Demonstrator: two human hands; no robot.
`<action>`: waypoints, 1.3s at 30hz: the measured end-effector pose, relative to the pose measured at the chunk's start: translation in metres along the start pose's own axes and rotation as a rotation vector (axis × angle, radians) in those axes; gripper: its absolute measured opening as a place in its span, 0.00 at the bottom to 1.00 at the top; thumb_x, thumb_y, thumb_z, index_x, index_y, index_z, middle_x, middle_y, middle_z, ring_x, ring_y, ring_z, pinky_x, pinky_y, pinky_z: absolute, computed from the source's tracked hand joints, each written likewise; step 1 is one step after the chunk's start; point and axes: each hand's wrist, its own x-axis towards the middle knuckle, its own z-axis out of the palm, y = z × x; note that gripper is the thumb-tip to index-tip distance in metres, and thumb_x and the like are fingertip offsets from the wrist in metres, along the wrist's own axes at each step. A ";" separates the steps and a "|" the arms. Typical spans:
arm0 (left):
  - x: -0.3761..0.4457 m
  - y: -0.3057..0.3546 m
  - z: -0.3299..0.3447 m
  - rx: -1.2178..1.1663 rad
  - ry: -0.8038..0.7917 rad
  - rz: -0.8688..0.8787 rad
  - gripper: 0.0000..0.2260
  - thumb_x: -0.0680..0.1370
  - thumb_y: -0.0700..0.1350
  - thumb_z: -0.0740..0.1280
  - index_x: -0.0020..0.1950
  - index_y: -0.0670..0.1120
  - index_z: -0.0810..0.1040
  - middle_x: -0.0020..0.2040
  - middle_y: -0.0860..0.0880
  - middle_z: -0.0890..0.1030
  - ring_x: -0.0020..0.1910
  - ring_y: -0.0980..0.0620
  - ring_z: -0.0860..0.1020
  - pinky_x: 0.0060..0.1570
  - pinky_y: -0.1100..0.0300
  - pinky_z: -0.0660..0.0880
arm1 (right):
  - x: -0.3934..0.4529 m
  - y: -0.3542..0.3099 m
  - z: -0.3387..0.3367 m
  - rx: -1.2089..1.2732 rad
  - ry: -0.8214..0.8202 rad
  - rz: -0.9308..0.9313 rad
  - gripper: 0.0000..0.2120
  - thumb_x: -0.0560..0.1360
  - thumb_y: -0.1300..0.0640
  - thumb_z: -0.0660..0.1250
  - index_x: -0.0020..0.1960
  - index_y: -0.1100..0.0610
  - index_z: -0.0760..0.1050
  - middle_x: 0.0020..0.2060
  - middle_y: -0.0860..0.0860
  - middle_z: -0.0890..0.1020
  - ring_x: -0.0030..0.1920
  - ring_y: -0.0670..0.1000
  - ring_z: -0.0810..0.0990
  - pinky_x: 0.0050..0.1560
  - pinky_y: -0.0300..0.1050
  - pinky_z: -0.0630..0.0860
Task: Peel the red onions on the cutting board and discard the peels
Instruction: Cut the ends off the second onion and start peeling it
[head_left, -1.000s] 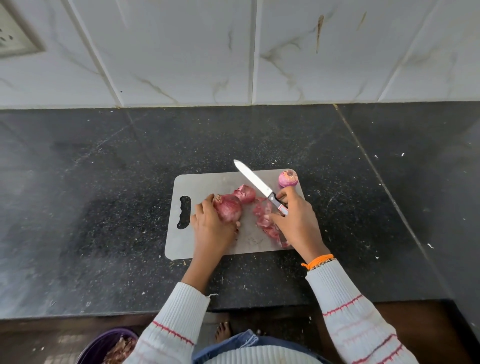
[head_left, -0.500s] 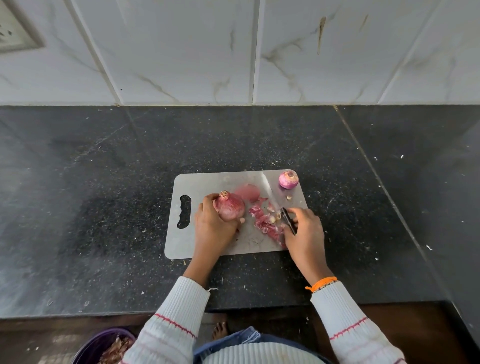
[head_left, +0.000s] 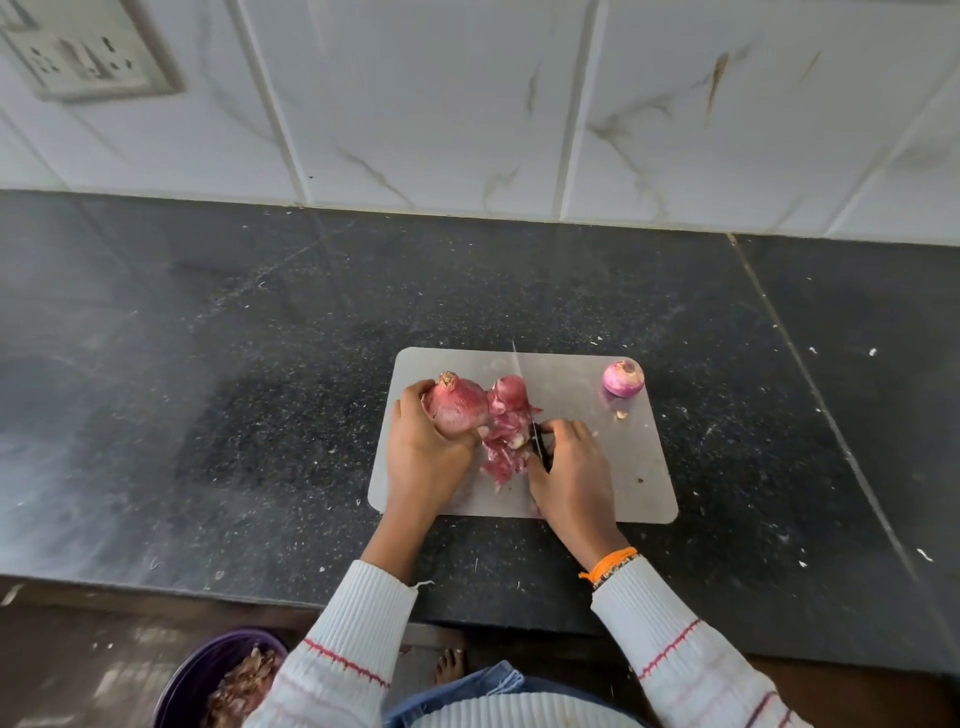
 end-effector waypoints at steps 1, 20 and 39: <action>0.000 -0.002 -0.003 0.008 0.012 0.002 0.33 0.66 0.43 0.77 0.67 0.47 0.66 0.61 0.49 0.72 0.57 0.53 0.72 0.52 0.62 0.68 | 0.001 -0.005 0.004 0.004 -0.015 -0.016 0.13 0.74 0.55 0.67 0.56 0.58 0.72 0.52 0.53 0.76 0.50 0.51 0.76 0.48 0.42 0.73; -0.009 0.014 -0.001 0.011 -0.026 0.177 0.34 0.66 0.41 0.76 0.69 0.48 0.66 0.60 0.51 0.67 0.55 0.56 0.69 0.50 0.75 0.67 | 0.023 -0.009 -0.022 0.512 -0.215 0.342 0.11 0.77 0.59 0.63 0.59 0.56 0.74 0.44 0.45 0.76 0.47 0.47 0.77 0.36 0.33 0.69; -0.004 0.024 0.066 0.330 -0.189 0.443 0.34 0.69 0.50 0.63 0.72 0.41 0.60 0.67 0.44 0.65 0.60 0.43 0.62 0.61 0.56 0.56 | -0.007 0.015 -0.059 0.387 -0.279 0.361 0.12 0.79 0.58 0.58 0.62 0.53 0.71 0.52 0.49 0.78 0.51 0.47 0.76 0.49 0.40 0.69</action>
